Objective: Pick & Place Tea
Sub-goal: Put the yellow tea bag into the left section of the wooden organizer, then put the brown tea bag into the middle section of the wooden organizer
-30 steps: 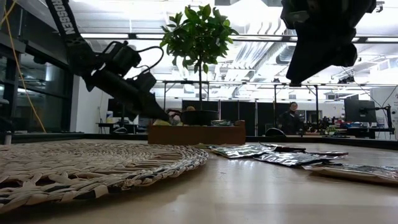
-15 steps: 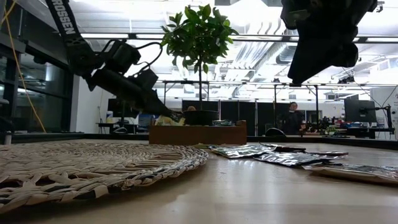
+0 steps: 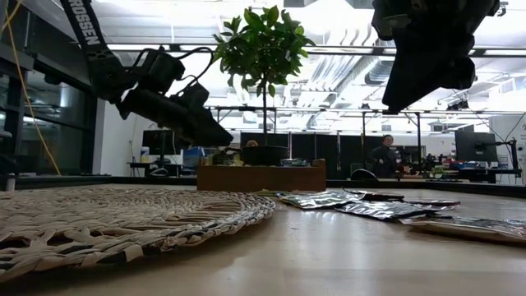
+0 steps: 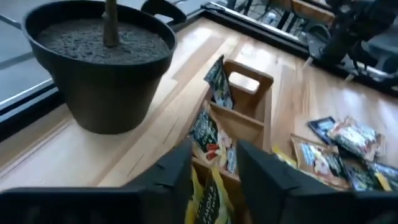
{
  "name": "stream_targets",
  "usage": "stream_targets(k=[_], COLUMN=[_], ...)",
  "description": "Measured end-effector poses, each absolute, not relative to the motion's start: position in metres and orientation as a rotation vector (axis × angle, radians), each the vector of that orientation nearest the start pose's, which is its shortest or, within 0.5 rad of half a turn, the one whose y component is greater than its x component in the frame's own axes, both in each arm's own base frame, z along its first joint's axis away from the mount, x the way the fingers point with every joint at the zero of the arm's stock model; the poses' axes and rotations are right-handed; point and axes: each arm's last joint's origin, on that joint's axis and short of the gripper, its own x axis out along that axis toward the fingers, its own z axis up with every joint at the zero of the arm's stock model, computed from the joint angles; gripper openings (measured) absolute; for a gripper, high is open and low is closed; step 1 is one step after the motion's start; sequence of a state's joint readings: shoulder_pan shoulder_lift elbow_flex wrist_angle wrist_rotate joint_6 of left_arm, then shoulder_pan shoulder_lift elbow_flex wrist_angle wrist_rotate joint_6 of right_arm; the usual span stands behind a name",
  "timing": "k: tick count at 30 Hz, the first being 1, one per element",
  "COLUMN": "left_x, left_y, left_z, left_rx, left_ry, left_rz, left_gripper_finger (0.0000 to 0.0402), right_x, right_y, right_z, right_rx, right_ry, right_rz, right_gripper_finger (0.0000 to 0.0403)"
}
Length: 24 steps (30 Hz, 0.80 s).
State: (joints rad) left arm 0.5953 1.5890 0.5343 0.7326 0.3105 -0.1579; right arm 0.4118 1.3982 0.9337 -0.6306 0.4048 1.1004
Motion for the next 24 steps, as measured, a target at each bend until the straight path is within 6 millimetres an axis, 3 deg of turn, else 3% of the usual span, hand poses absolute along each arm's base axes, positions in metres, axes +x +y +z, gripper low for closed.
stream_targets(k=[6, 12, 19, 24], left_x=[0.244, 0.246, 0.272, 0.294], left_y=[0.154, 0.143, 0.097, 0.072], left_z=[0.166, 0.180, 0.177, 0.176], left_rx=[-0.368, -0.570, -0.543, -0.486], left_ry=[0.211, 0.146, 0.189, 0.207], left_rz=[0.302, 0.163, 0.083, 0.054], left_gripper_finger=[0.0193, 0.0190, 0.0164, 0.0156], right_x=[0.244, 0.235, 0.234, 0.233], right_y=[0.095, 0.091, 0.085, 0.079], right_z=[0.222, 0.218, 0.215, 0.184], right_rx=[0.592, 0.571, 0.514, 0.594], right_ry=[0.908, 0.963, 0.918, 0.897], right_rz=[-0.527, -0.618, -0.688, -0.643], right_gripper_finger=[0.0094, 0.0094, 0.0083, 0.0032])
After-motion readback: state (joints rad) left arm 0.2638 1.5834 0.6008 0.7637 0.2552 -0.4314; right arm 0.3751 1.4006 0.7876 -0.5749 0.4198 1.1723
